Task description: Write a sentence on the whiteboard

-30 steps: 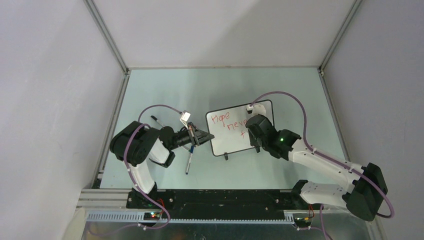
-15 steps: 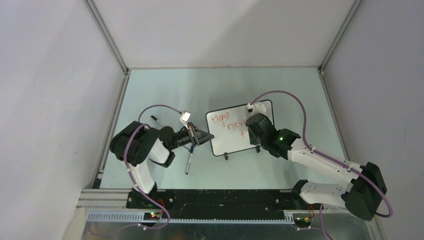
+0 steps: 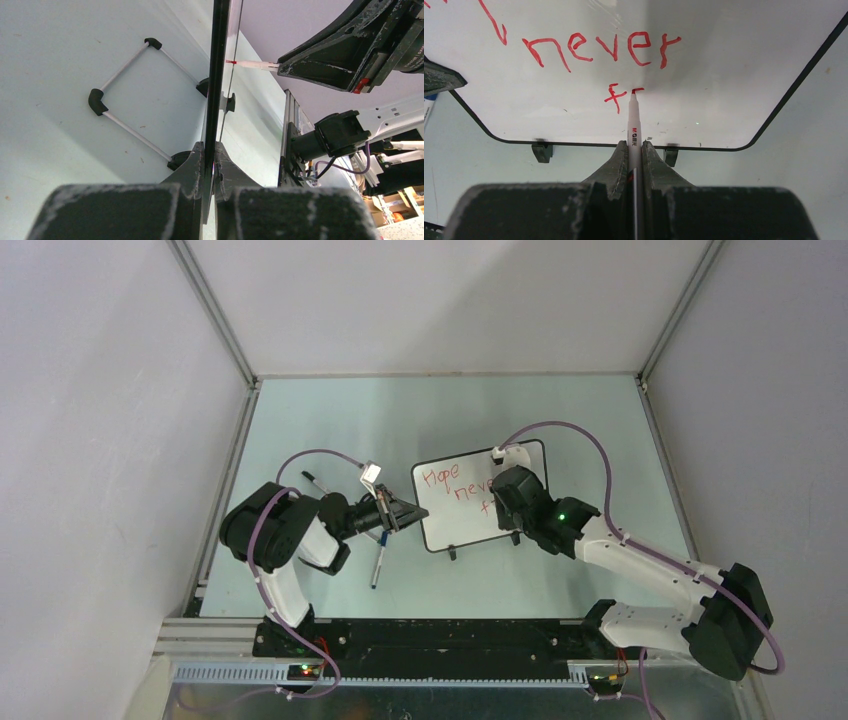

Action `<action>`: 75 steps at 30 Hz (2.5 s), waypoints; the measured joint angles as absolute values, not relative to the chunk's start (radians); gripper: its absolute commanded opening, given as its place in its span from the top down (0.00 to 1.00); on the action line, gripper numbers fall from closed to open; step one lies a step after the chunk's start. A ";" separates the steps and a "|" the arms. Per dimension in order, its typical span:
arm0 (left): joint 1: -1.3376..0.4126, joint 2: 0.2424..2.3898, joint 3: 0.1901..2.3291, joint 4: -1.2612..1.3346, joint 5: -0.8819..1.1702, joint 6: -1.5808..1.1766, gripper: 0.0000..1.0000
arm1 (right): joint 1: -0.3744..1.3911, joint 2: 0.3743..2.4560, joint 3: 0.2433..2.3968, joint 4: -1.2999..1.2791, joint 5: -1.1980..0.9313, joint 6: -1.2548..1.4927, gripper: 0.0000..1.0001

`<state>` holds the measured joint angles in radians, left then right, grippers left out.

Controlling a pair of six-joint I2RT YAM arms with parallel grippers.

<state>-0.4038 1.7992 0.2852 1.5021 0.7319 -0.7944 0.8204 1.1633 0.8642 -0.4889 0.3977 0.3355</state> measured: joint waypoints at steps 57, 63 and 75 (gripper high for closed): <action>-0.404 1.799 0.285 1.502 0.732 -0.793 1.00 | 0.795 1.172 0.866 -0.530 0.384 0.339 1.00; -0.404 1.799 0.285 1.502 0.732 -0.793 1.00 | 0.794 1.172 0.867 -0.530 0.384 0.339 1.00; -0.404 1.799 0.285 1.502 0.732 -0.794 1.00 | 0.788 1.187 0.902 -0.527 0.384 0.335 1.00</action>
<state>-0.4038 1.7992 0.2852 1.5021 0.7322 -0.7937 0.7876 1.1866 0.9016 -0.5274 0.3843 0.3351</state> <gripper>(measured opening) 0.067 0.122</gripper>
